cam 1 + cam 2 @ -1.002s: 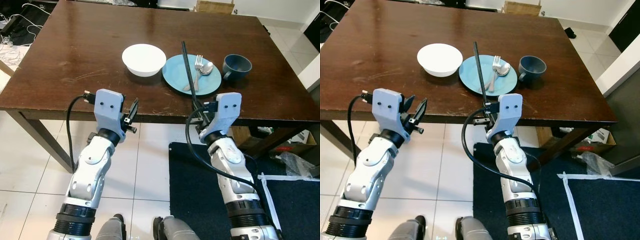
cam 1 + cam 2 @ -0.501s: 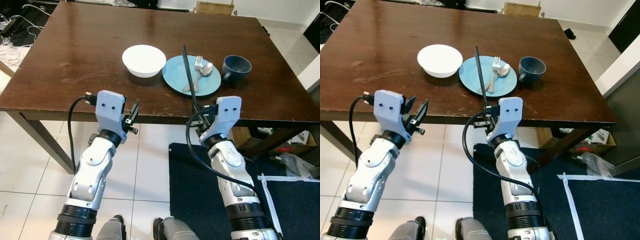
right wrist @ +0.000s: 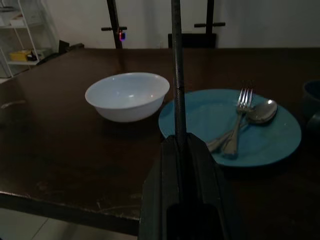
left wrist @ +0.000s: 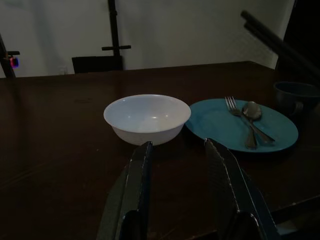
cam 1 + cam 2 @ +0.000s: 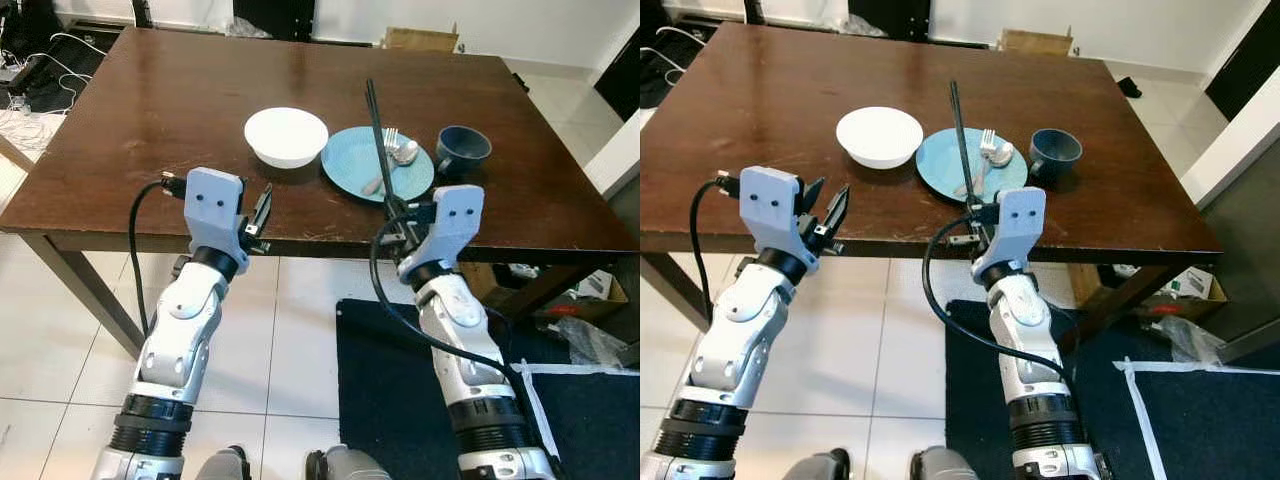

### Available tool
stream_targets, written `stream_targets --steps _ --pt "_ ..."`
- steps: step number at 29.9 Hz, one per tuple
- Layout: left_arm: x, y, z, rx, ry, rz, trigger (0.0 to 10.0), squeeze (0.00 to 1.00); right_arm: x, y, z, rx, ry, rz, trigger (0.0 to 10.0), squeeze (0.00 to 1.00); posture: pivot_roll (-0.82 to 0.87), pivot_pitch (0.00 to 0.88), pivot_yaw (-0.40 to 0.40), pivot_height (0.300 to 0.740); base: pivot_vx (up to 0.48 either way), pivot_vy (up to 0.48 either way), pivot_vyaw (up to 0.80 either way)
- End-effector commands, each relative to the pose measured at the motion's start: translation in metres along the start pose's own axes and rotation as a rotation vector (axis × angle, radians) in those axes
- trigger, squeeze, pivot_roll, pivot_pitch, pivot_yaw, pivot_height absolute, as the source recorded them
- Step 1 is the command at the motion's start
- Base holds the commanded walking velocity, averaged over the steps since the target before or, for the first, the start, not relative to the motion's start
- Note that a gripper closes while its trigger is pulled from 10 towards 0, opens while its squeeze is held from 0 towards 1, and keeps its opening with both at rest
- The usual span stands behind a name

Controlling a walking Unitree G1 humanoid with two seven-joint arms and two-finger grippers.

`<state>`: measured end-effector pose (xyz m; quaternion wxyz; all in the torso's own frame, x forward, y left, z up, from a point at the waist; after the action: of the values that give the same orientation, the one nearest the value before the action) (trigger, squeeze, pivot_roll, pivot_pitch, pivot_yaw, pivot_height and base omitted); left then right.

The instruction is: Setting the table

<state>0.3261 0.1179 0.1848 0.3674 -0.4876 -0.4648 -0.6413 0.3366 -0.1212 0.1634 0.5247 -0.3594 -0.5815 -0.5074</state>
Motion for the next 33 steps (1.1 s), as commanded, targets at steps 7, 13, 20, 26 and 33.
stream_targets --steps 7,13,20,26,33 --pt "-0.0049 -0.0004 -0.0039 -0.018 0.008 0.015 10.0 0.00 -0.0050 -0.0030 -0.0035 -0.013 -0.023 0.009 10.0 0.00 0.03 0.032 -0.032 0.740 0.000 0.000 0.00" --pt "-0.0082 -0.0041 -0.0047 -0.018 0.009 0.024 10.0 0.00 -0.0083 -0.0051 -0.0014 -0.001 -0.041 0.018 10.0 0.00 0.03 0.038 -0.036 0.740 0.000 0.000 0.00" --pt "-0.0081 -0.0040 -0.0041 -0.013 0.011 0.020 10.0 0.00 -0.0089 -0.0046 -0.0003 0.008 -0.058 0.020 10.0 0.00 0.03 0.049 -0.041 0.740 0.000 0.000 0.00" --pt "-0.0086 -0.0049 -0.0056 -0.014 0.008 0.022 10.0 0.00 -0.0082 -0.0048 -0.0013 0.009 -0.067 0.020 10.0 0.00 0.02 0.056 -0.043 0.740 0.000 0.000 0.00" --pt "-0.0092 -0.0060 -0.0076 -0.014 0.004 0.023 10.0 0.00 -0.0082 -0.0057 -0.0013 0.020 -0.093 0.026 10.0 0.00 0.02 0.061 -0.046 0.740 0.000 0.000 0.00"
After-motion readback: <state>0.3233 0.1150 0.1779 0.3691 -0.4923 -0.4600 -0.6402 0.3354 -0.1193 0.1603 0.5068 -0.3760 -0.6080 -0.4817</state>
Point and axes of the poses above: a point about 5 cm out from each wrist's last joint towards the gripper, its own y axis pointing out of the wrist towards the gripper, its own x axis along the axis of the wrist's last joint, z = x × y, the point moved 1 cm from there along y, pointing out of the wrist towards the gripper
